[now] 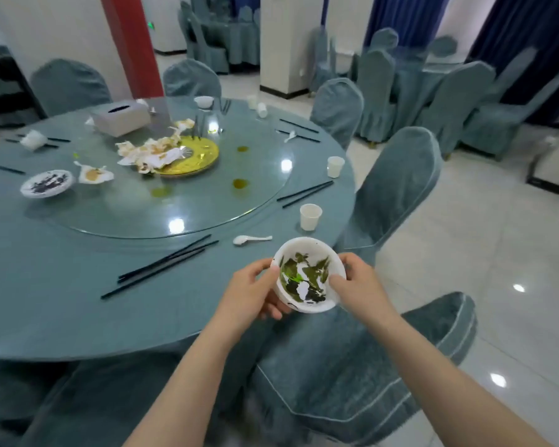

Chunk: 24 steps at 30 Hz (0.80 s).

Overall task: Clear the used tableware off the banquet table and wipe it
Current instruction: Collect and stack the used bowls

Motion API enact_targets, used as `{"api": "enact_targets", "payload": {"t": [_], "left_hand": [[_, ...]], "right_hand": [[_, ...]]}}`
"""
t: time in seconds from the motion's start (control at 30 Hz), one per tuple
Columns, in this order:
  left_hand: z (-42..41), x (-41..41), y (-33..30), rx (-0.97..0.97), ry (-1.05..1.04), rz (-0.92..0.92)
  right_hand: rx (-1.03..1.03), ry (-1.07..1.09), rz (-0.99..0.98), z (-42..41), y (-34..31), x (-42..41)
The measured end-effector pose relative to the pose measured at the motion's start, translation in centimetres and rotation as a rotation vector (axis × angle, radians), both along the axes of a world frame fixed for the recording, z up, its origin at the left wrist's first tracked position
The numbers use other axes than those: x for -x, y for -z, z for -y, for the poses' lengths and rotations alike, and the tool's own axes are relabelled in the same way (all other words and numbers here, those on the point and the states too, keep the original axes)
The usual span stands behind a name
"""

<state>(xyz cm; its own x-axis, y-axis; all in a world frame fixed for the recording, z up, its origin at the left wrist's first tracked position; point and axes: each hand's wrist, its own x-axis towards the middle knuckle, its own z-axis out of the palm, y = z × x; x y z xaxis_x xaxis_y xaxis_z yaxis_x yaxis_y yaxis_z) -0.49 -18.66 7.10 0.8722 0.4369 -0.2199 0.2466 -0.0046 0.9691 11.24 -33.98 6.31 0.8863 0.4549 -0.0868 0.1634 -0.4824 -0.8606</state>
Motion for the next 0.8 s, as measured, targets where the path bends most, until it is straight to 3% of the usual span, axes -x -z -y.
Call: {"api": "enact_targets", "payload": {"t": [0.17, 0.33, 0.5, 0.8], "left_hand": [[11.1, -7.9, -0.7, -0.013, 0.192, 0.073], [22.8, -14.1, -0.6, -0.011, 0.301, 0.107], [33.3, -19.9, 0.4, 0.076, 0.43, 0.052], [42.8, -31.0, 1.9, 0.071, 0.383, 0.022]], "right_hand": [[-0.012, 0.207, -0.031, 13.2, -1.2, -4.8], [0.018, 0.28, -0.01, 26.1, -1.5, -9.3], [0.005, 0.385, 0.039, 37.5, -1.4, -13.5], [-0.031, 0.624, 0.042, 51.6, -0.9, -20.3]]}}
